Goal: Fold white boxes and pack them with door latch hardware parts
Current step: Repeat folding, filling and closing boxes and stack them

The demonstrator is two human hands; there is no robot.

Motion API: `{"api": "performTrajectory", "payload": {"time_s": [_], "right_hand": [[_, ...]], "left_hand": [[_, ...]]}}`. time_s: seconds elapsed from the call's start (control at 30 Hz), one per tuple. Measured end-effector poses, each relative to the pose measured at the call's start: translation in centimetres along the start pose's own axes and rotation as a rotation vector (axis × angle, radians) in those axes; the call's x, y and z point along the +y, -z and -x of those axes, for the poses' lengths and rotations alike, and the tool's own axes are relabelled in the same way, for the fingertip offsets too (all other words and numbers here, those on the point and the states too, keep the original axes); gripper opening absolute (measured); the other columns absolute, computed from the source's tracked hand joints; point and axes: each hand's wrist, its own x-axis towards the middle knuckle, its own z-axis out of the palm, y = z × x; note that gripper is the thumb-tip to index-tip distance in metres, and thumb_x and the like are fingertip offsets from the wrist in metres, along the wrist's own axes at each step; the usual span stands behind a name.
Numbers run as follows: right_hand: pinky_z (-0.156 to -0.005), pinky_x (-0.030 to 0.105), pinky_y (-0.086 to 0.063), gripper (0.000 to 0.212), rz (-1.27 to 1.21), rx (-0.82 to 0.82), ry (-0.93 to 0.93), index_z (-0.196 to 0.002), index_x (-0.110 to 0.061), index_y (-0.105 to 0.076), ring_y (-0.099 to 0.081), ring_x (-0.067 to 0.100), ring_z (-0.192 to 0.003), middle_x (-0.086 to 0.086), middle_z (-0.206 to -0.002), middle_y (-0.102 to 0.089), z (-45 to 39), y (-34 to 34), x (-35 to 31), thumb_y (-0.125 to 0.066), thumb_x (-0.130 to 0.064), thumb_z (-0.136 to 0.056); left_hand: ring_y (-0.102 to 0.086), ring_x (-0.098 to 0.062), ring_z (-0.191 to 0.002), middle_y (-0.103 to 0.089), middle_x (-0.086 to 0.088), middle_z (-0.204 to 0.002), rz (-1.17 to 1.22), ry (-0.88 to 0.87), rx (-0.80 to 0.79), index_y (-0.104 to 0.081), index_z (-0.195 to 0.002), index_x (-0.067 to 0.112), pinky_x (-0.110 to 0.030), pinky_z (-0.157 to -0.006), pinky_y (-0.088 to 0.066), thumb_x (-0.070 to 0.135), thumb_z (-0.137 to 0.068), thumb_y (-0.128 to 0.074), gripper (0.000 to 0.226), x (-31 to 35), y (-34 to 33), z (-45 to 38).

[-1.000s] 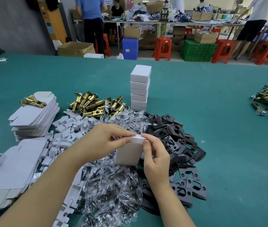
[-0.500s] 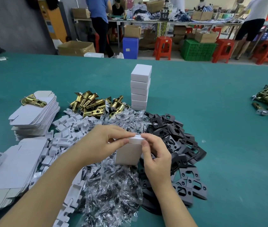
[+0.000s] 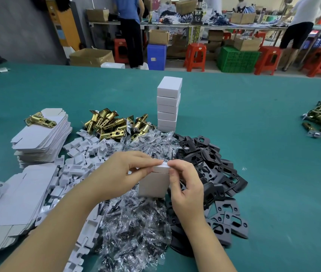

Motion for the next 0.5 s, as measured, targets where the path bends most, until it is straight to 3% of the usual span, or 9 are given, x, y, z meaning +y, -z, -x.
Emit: {"api": "performTrajectory", "payload": {"time_s": [0.13,0.33,0.43,0.5], "right_hand": [[-0.096,0.022,-0.051,0.016,0.033,0.003,0.017,-0.108,-0.007,-0.072,-0.065,0.010,-0.110,0.001,-0.111,-0.069,0.2,0.1,0.4,-0.060,-0.011,-0.100],[-0.094,0.014,-0.051,0.024,0.057,-0.013,0.061,-0.108,-0.008,-0.074,-0.060,-0.001,-0.119,-0.003,-0.125,-0.064,0.5,0.1,0.7,-0.060,-0.025,-0.099],[-0.096,0.028,-0.057,0.025,0.054,-0.028,0.035,-0.112,-0.010,-0.073,-0.062,0.008,-0.123,0.000,-0.133,-0.064,0.6,0.0,1.0,-0.063,-0.029,-0.098],[-0.098,0.036,-0.057,0.026,0.044,-0.032,0.018,-0.114,-0.011,-0.072,-0.064,0.013,-0.124,-0.006,-0.134,-0.064,0.7,0.0,1.2,-0.063,-0.030,-0.098]], "left_hand": [[-0.061,0.004,-0.112,-0.064,0.035,-0.117,0.028,0.015,-0.024,-0.069,-0.124,0.047,-0.011,-0.093,-0.046,0.030,-0.098,-0.062,0.032,-0.1,0.1,0.1],[-0.042,0.018,-0.128,-0.050,0.036,-0.141,-0.028,0.046,-0.058,-0.059,-0.127,0.062,-0.008,-0.094,-0.039,0.045,-0.099,-0.056,0.032,-0.9,-0.1,0.3],[-0.029,0.021,-0.136,-0.033,0.040,-0.152,-0.065,0.039,-0.066,-0.047,-0.131,0.070,-0.011,-0.103,-0.031,0.049,-0.098,-0.055,0.040,-1.2,-0.6,0.6],[-0.038,0.018,-0.131,-0.025,0.043,-0.153,-0.081,0.019,-0.050,-0.044,-0.132,0.072,-0.014,-0.106,-0.031,0.054,-0.095,-0.052,0.041,-1.2,-1.1,0.8]]}}
